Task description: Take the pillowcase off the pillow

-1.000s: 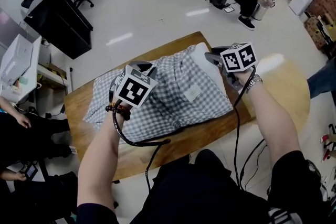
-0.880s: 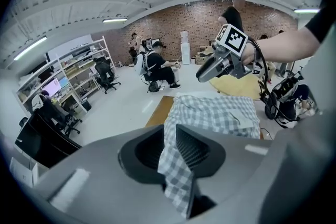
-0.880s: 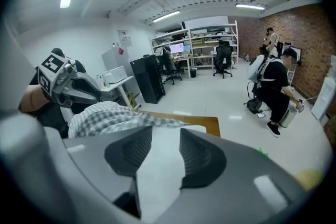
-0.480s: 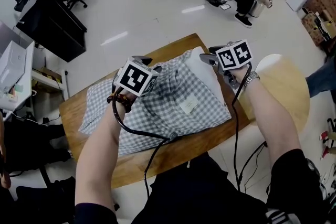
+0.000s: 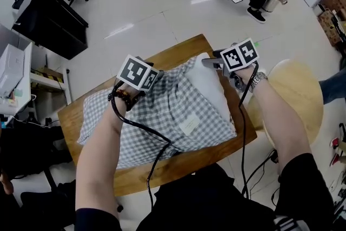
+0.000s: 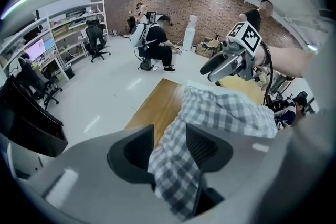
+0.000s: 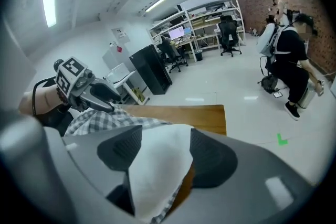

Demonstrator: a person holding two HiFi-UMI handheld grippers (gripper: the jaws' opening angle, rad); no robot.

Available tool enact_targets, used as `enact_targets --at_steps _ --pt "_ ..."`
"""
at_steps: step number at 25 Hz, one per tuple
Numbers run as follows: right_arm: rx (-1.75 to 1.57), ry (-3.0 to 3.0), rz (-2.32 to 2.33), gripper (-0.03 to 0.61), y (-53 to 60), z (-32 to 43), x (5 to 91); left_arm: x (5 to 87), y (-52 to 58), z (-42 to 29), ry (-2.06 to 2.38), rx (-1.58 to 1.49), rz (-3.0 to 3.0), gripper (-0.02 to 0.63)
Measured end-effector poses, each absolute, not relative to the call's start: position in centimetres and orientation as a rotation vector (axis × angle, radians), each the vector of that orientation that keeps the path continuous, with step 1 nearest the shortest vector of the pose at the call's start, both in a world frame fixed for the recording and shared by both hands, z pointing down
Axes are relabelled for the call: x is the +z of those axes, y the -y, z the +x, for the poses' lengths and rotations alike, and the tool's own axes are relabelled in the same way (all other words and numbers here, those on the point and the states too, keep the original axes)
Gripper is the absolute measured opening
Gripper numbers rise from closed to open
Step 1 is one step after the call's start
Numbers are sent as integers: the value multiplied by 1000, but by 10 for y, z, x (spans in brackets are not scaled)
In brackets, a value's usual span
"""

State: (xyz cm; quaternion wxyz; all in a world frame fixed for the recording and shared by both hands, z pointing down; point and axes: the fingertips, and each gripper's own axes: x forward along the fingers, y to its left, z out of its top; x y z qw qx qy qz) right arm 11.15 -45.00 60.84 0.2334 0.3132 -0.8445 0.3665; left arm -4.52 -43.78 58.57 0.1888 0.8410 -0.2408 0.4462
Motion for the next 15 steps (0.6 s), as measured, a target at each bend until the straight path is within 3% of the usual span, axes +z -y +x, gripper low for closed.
enact_targets --at_steps 10,12,13,15 --pt "1077 2268 654 304 463 98 654 653 461 -38 521 1475 2212 189" --pt "1107 2275 616 294 460 95 662 663 461 -38 521 1503 2202 96" --pt "1109 2284 598 266 458 93 664 667 462 -38 529 1511 2201 38" --pt "1092 2305 574 162 457 90 663 670 465 -39 548 1520 2196 8"
